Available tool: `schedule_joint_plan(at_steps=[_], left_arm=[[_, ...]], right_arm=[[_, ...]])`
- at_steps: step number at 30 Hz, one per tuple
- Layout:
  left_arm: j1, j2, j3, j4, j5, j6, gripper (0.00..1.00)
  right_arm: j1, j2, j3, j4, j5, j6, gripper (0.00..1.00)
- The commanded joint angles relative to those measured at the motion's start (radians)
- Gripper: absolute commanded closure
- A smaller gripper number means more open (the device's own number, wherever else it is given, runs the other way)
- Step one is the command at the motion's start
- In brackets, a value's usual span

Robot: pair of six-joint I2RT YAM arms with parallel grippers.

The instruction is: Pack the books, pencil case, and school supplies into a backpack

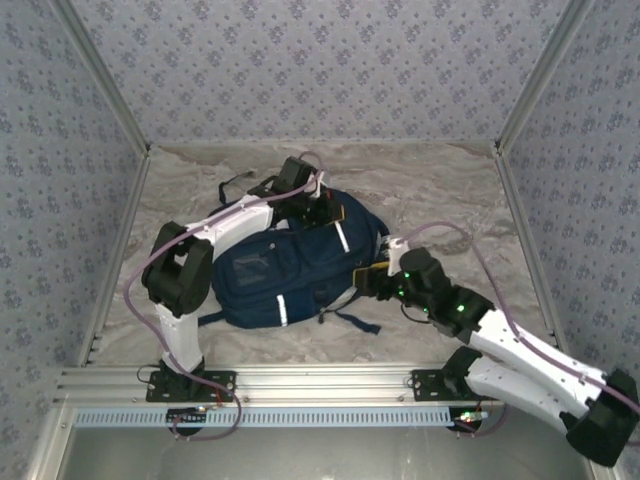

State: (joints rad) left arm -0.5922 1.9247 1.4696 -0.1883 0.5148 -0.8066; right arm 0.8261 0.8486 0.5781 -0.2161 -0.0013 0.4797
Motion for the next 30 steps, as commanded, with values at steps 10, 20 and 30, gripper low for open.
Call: schedule_joint_plan(at_steps=[10,20,30], left_arm=[[0.039,-0.052,-0.112,0.196,-0.03,-0.1,0.95],[0.041,-0.017,-0.095,0.211,-0.031,-0.129,0.97],[0.041,0.001,-0.089,0.219,-0.034,-0.15,0.99]], right_arm=[[0.154,0.171,-0.117,0.14,0.15,-0.02,0.55],[0.349,0.314,-0.139,0.212,0.43,0.023,0.51],[0.387,0.612,0.028,0.155,0.528,0.134,0.47]])
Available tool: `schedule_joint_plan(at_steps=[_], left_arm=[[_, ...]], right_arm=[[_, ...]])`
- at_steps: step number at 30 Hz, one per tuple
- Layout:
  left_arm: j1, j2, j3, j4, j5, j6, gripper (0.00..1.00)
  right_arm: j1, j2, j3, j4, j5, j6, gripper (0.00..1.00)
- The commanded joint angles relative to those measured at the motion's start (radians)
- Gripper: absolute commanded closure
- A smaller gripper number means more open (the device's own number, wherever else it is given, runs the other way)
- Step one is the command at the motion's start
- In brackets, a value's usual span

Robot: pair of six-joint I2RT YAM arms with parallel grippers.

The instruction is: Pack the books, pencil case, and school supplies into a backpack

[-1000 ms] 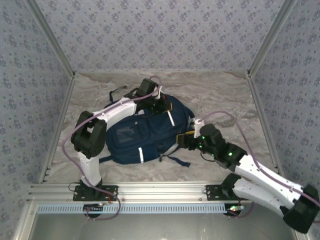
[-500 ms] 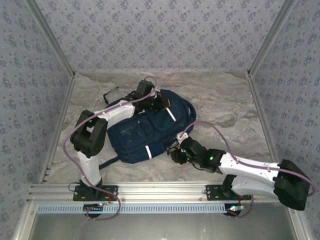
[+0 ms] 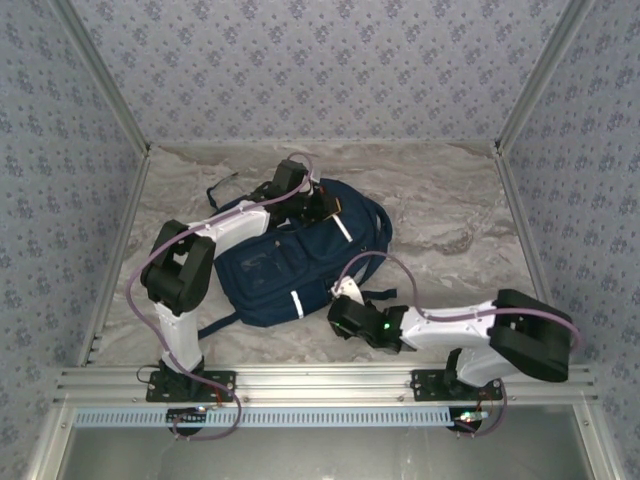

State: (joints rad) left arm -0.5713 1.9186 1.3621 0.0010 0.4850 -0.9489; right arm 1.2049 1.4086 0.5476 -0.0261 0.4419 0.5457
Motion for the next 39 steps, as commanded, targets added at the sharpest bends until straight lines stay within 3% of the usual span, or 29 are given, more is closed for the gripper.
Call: schedule_joint_plan(at_steps=[1,7,9,14,16,20,28,34,35,39], left_arm=[[0.019,0.009,0.019,0.03,-0.006,-0.011,0.99],[0.02,0.02,0.018,0.039,-0.006,-0.024,1.0],[0.02,0.02,0.012,0.038,-0.01,-0.023,1.0],[0.021,0.016,0.01,-0.001,-0.035,0.011,1.0],[0.021,0.015,0.012,-0.015,-0.038,0.026,1.0],[0.021,0.008,0.027,-0.077,-0.064,0.086,1.0],[0.016,-0.023,0.047,-0.185,-0.106,0.21,1.0],[0.011,-0.038,0.063,-0.228,-0.106,0.254,1.0],[0.01,-0.042,0.066,-0.24,-0.106,0.257,0.97],[0.011,-0.133,0.047,-0.305,-0.148,0.257,0.61]], right_arm=[[0.01,0.079,0.075,-0.045,0.089,0.075,0.47],[0.015,0.185,0.166,-0.149,0.137,0.154,0.51],[0.009,0.196,0.182,-0.18,0.16,0.165,0.59],[0.004,0.156,0.182,-0.202,0.145,0.157,0.94],[0.0,0.129,0.172,-0.212,0.132,0.154,1.0],[-0.049,0.041,0.088,-0.149,0.042,0.148,1.0],[-0.26,-0.069,-0.066,0.085,-0.334,0.092,1.0],[-0.389,-0.095,-0.101,0.13,-0.483,0.092,1.0],[-0.399,-0.098,-0.113,0.154,-0.517,0.092,1.0],[-0.382,-0.095,-0.121,0.225,-0.551,0.07,1.0]])
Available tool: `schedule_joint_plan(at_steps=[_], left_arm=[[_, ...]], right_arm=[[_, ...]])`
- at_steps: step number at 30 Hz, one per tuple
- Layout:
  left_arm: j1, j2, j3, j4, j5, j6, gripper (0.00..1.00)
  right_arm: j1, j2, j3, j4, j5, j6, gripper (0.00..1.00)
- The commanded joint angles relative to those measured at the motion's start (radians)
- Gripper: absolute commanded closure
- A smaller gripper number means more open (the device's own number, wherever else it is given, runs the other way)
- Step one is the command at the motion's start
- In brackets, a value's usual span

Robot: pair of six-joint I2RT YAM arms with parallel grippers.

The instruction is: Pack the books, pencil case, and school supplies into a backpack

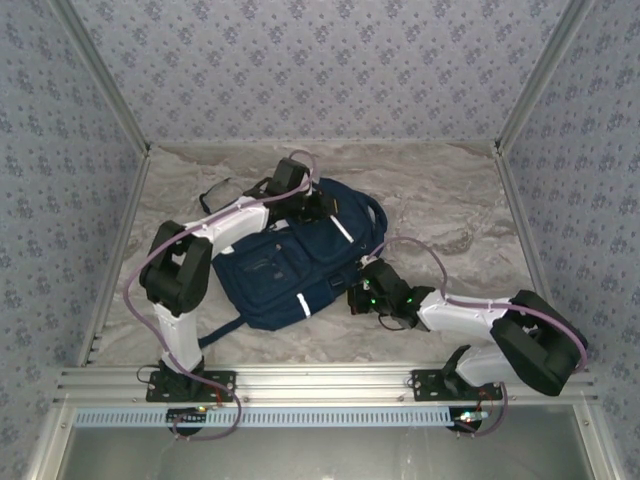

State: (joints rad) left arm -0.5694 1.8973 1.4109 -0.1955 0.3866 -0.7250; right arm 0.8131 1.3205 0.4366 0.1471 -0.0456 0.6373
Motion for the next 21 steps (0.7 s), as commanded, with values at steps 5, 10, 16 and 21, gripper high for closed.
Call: schedule_joint_plan(at_steps=[5,10,16,21], left_arm=[[0.03,-0.374,-0.151,-0.217,-0.193,-0.063,0.47],[0.022,-0.675,-0.345,-0.435,-0.367,-0.263,0.44],[-0.005,-1.031,-0.645,-0.552,-0.403,-0.539,0.43],[-0.084,-1.217,-0.827,-0.529,-0.424,-0.761,0.43]], right_arm=[[0.099,0.047,0.018,0.084,-0.037,-0.016,1.0],[0.196,0.152,0.104,0.099,0.0,-0.016,1.0],[0.238,0.282,0.243,0.135,-0.038,-0.019,1.0],[0.262,0.38,0.385,0.111,-0.073,-0.033,1.0]])
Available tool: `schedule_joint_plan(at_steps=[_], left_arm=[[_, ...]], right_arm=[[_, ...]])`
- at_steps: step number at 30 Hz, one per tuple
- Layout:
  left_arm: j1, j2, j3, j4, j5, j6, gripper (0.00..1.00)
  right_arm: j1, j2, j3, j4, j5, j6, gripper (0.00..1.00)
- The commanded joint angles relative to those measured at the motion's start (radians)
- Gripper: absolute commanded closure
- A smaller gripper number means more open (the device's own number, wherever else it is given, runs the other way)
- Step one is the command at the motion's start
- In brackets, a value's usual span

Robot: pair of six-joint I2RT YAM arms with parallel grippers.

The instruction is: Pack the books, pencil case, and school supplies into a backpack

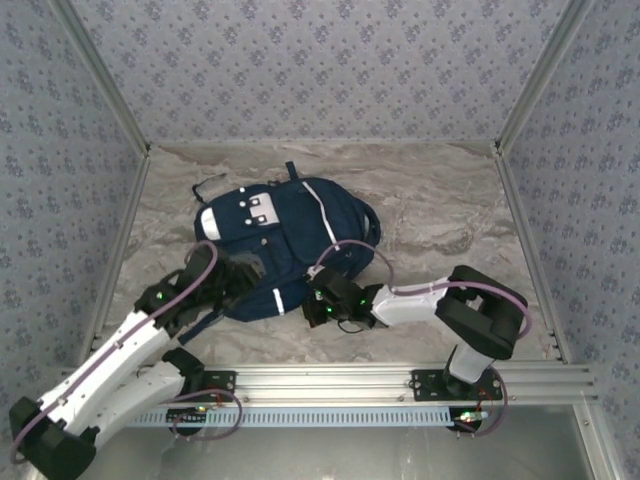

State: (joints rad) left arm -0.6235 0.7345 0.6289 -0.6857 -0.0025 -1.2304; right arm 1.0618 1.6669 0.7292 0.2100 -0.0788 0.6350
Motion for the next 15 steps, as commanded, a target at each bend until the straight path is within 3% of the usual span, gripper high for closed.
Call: schedule_joint_plan(at_steps=[1,15], left_arm=[[-0.034,-0.066,-0.062,-0.031,-0.046,-0.273,0.43],[-0.001,-0.054,-0.142,0.176,-0.227,-0.281,0.44]], right_arm=[[0.017,0.049,0.112,0.044,-0.043,-0.032,1.0],[0.032,0.06,0.098,0.083,-0.052,-0.032,1.0]])
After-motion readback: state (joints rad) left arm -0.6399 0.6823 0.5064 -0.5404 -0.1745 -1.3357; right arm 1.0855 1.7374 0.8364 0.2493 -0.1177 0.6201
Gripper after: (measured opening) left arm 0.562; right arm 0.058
